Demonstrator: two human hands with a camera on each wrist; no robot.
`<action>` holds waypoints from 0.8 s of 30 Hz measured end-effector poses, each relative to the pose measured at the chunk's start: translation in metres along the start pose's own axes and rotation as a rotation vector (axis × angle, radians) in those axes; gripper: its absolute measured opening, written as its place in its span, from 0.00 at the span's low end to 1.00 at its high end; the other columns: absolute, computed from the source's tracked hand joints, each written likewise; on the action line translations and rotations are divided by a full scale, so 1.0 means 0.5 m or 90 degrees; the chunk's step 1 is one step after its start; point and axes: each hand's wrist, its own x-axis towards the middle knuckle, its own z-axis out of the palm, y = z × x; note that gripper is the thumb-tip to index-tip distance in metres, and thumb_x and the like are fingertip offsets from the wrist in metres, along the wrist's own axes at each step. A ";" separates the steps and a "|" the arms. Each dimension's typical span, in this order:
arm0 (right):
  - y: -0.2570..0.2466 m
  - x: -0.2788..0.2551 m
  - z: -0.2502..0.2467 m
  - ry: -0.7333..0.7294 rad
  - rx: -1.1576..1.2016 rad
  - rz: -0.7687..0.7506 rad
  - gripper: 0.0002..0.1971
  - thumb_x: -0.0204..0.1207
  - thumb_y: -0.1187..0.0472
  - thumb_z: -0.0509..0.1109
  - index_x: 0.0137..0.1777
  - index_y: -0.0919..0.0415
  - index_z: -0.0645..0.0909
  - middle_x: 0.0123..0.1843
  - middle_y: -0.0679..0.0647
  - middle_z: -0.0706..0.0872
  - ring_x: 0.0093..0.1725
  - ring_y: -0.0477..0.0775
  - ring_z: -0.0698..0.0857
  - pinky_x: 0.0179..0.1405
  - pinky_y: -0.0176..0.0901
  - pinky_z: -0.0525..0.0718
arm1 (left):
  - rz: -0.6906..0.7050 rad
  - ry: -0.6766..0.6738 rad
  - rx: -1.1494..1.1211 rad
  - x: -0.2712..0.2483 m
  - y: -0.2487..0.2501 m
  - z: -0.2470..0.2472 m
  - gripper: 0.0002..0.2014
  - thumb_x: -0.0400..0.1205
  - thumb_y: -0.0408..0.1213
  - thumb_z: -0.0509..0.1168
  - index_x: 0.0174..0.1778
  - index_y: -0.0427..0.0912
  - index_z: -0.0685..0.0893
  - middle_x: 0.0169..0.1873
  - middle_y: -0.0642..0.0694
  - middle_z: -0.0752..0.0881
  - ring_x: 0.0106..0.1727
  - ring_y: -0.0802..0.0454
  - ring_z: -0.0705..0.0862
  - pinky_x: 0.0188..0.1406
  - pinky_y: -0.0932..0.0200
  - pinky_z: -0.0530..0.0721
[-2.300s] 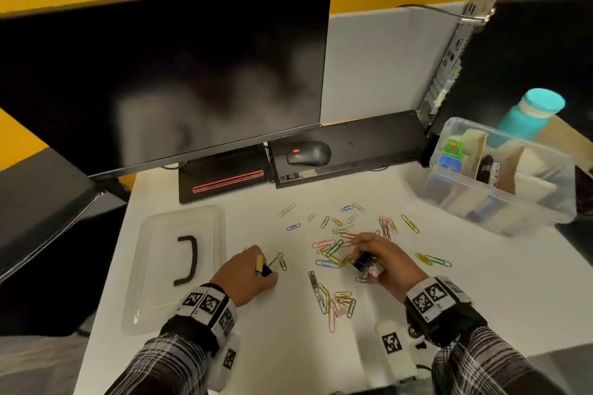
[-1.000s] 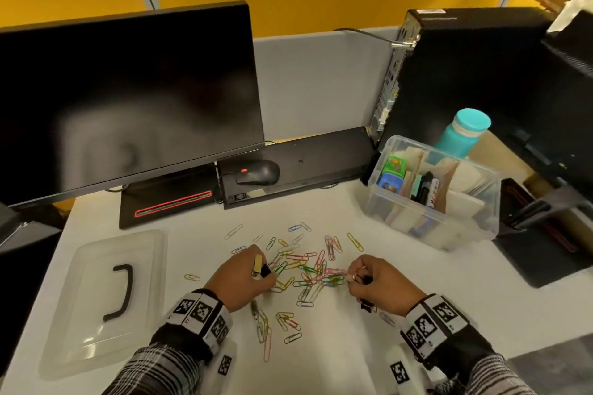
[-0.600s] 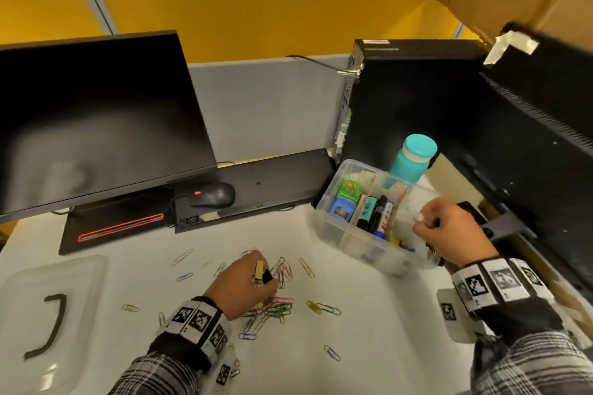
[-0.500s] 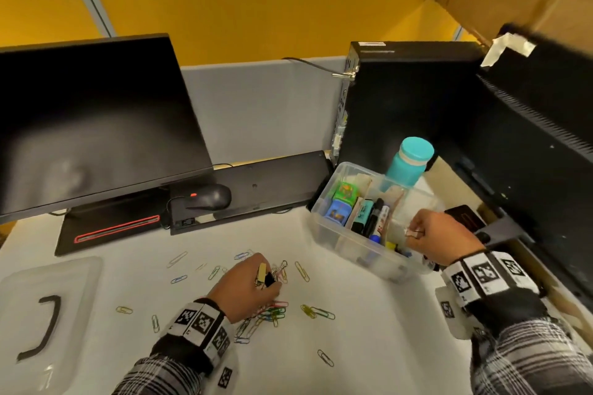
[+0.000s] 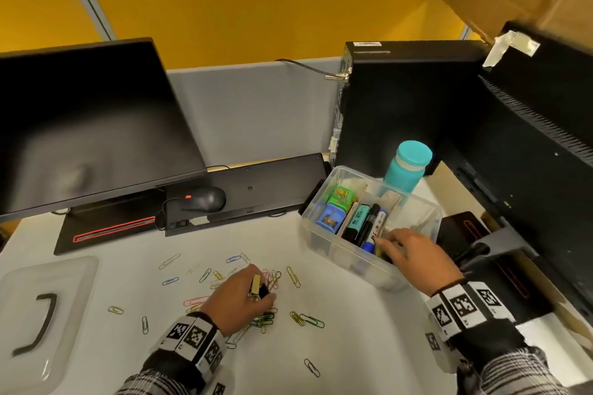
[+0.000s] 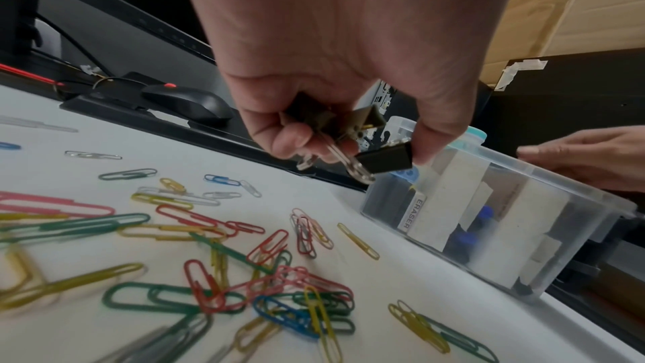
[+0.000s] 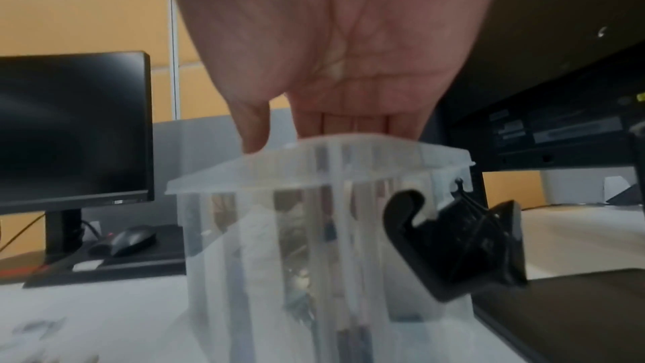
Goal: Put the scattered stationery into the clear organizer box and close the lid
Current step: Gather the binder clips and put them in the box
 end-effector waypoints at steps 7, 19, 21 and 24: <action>0.062 0.013 -0.010 0.271 0.029 0.062 0.16 0.82 0.59 0.57 0.68 0.58 0.75 0.70 0.58 0.78 0.68 0.57 0.75 0.67 0.54 0.75 | 0.046 -0.021 -0.023 0.000 0.059 0.006 0.12 0.77 0.51 0.67 0.46 0.49 0.76 0.38 0.52 0.83 0.37 0.61 0.78 0.37 0.65 0.76; 0.098 0.002 0.039 0.268 0.240 0.117 0.24 0.86 0.58 0.50 0.82 0.52 0.58 0.85 0.43 0.52 0.81 0.49 0.60 0.70 0.41 0.59 | 0.300 -0.054 0.010 0.127 0.375 0.053 0.15 0.76 0.49 0.69 0.49 0.46 0.74 0.45 0.49 0.79 0.46 0.53 0.77 0.47 0.55 0.80; 0.100 0.000 0.040 0.274 0.233 0.108 0.23 0.86 0.59 0.50 0.81 0.53 0.59 0.84 0.44 0.53 0.81 0.50 0.62 0.69 0.40 0.61 | 0.321 -0.061 0.052 0.156 0.399 0.076 0.17 0.75 0.49 0.69 0.52 0.45 0.73 0.49 0.47 0.78 0.51 0.51 0.76 0.52 0.50 0.80; 0.101 -0.003 0.033 0.265 0.224 0.099 0.23 0.86 0.61 0.50 0.81 0.55 0.60 0.85 0.45 0.53 0.79 0.51 0.65 0.68 0.40 0.63 | 0.334 -0.063 0.152 0.187 0.423 0.102 0.20 0.77 0.45 0.68 0.59 0.40 0.72 0.56 0.42 0.77 0.59 0.45 0.73 0.56 0.48 0.76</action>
